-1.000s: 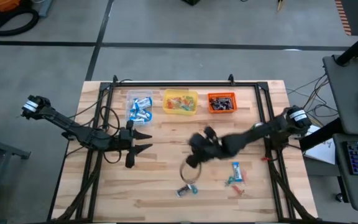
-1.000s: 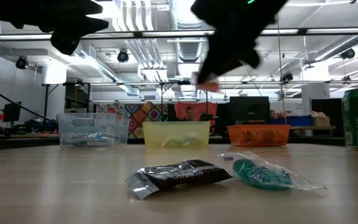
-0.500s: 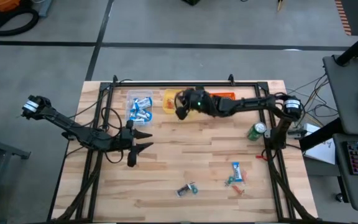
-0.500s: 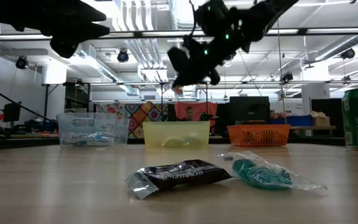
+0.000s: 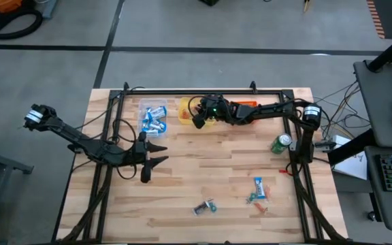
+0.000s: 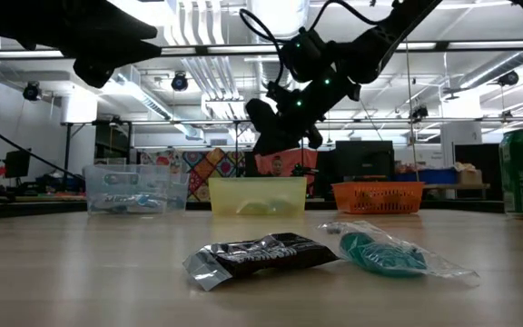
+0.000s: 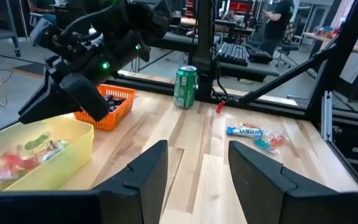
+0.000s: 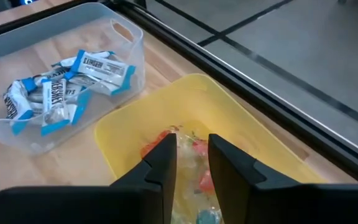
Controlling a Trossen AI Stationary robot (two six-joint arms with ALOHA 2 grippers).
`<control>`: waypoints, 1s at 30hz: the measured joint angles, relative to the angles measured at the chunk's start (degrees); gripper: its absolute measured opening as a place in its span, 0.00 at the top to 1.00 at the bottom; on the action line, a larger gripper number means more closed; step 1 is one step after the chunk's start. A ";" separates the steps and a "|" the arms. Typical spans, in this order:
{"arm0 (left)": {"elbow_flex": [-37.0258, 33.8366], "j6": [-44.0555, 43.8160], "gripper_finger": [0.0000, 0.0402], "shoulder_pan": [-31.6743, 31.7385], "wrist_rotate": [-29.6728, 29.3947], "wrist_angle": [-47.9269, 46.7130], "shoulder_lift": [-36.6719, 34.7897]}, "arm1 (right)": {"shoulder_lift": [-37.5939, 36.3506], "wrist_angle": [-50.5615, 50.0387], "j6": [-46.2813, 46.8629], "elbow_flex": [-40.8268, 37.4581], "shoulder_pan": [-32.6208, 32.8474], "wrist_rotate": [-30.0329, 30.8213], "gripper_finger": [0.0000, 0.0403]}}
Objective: Sort candy
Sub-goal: Put the black chocolate into the orange bin
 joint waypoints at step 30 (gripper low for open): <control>9.20 -6.78 0.62 -5.64 1.09 0.67 25.59 | -6.27 -15.04 -3.65 -3.76 32.59 -20.80 0.77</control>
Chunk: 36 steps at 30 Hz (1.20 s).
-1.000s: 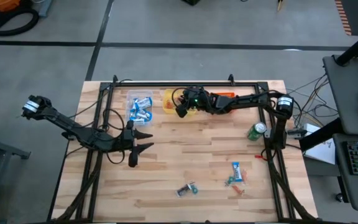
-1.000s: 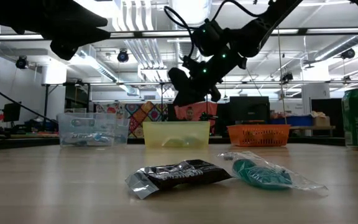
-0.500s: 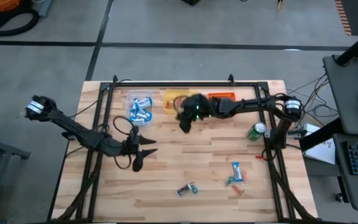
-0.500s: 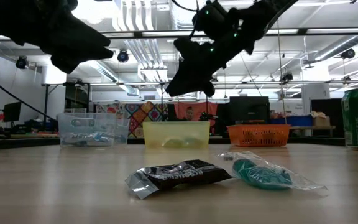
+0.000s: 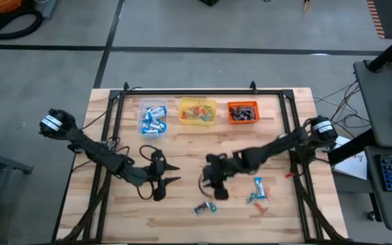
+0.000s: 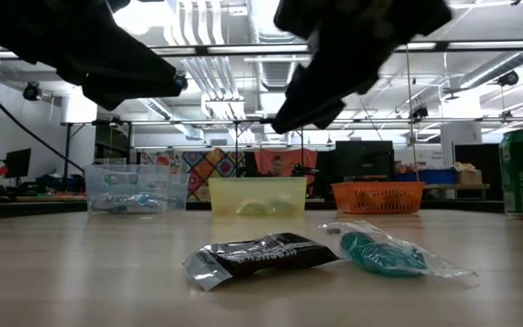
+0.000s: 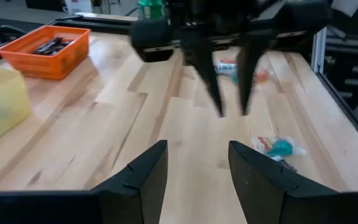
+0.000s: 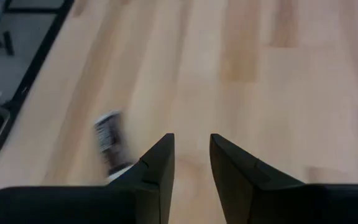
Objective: Sort candy
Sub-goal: Put the black chocolate into the orange bin
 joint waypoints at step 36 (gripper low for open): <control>14.84 5.14 0.62 -1.29 -5.03 -17.43 1.01 | 20.04 4.87 2.37 9.02 13.48 11.95 0.47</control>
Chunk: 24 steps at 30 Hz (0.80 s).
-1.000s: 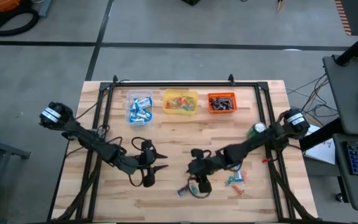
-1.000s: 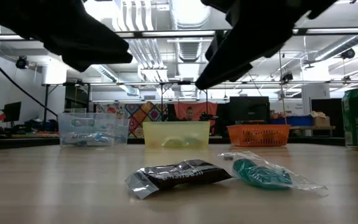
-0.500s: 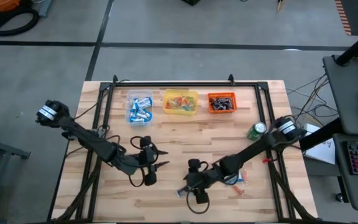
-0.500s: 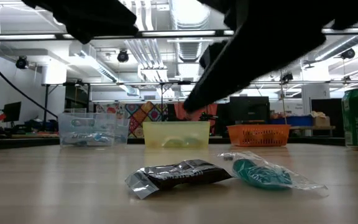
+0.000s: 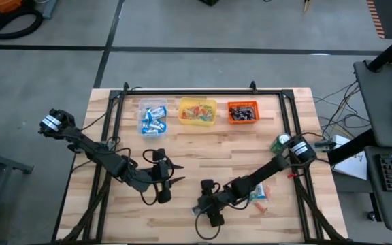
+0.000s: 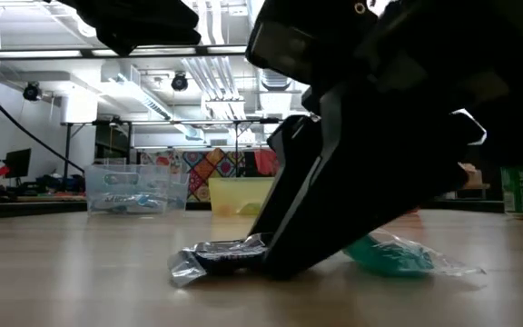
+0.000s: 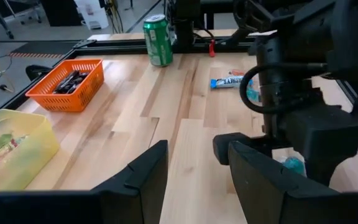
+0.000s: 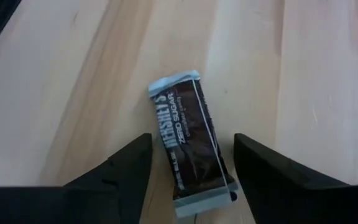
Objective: Sort candy
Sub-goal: Put the black chocolate into the orange bin
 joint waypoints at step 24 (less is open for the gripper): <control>-0.01 -1.33 0.62 -0.48 0.02 0.04 -0.08 | -3.50 -1.29 -5.46 2.89 -4.32 -0.46 0.91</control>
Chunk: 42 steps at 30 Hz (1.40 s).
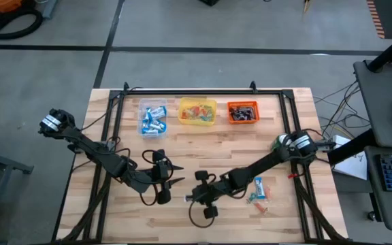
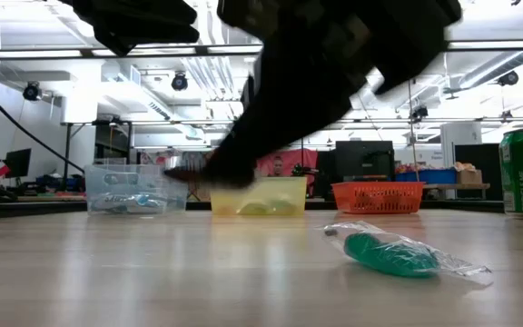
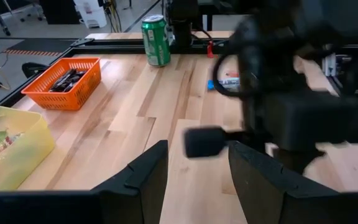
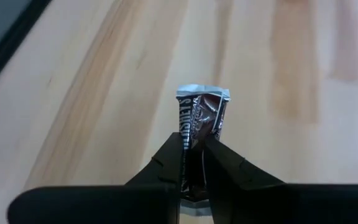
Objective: Sort candy
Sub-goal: Put the black chocolate into the orange bin
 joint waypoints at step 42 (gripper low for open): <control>-15.51 10.60 0.62 -8.65 0.49 8.71 -19.13 | -36.96 -33.27 13.35 -14.57 -38.01 23.35 0.92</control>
